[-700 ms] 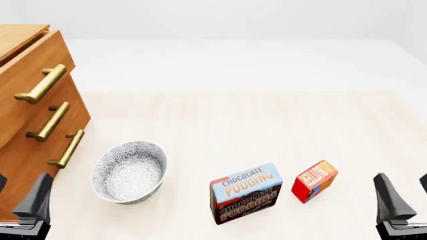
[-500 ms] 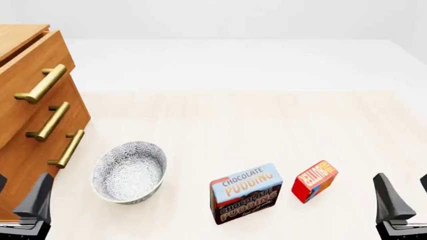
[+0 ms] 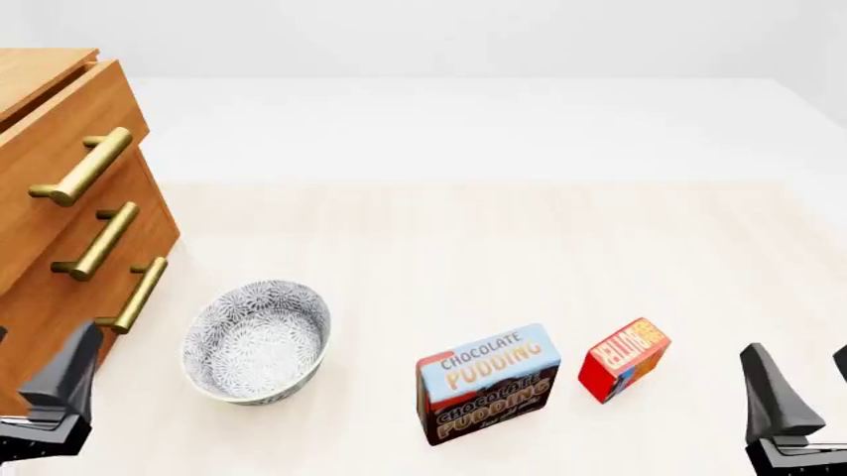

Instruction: Put the butter at the back in the top drawer of the cabinet and close it.

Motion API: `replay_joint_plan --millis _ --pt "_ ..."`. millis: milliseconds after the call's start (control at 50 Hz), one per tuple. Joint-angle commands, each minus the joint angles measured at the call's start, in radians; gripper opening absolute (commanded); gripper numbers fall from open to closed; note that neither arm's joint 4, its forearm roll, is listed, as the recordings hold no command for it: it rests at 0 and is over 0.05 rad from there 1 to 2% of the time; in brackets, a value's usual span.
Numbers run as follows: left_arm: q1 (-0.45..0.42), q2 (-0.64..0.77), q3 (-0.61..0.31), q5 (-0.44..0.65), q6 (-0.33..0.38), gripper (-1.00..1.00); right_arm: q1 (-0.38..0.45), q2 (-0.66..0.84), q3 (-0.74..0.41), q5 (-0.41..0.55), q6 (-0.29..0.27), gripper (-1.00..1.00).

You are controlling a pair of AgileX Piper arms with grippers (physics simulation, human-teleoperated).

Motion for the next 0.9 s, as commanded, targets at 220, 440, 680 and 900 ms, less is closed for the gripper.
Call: replay_joint_plan --millis 220,440,680,900 --pt "-0.093 0.156 -0.194 0.097 0.228 1.00 0.000 0.000 0.000 0.000 0.000 1.00" --pt "-0.134 0.182 -0.320 0.202 0.341 1.00 0.000 0.000 0.000 0.000 0.000 1.00" --pt "-0.105 0.234 -0.406 0.261 0.507 1.00 0.000 0.000 0.000 0.000 0.000 1.00" --pt "-0.104 0.256 -0.392 0.247 0.618 1.00 0.000 0.000 0.000 0.000 0.000 1.00"
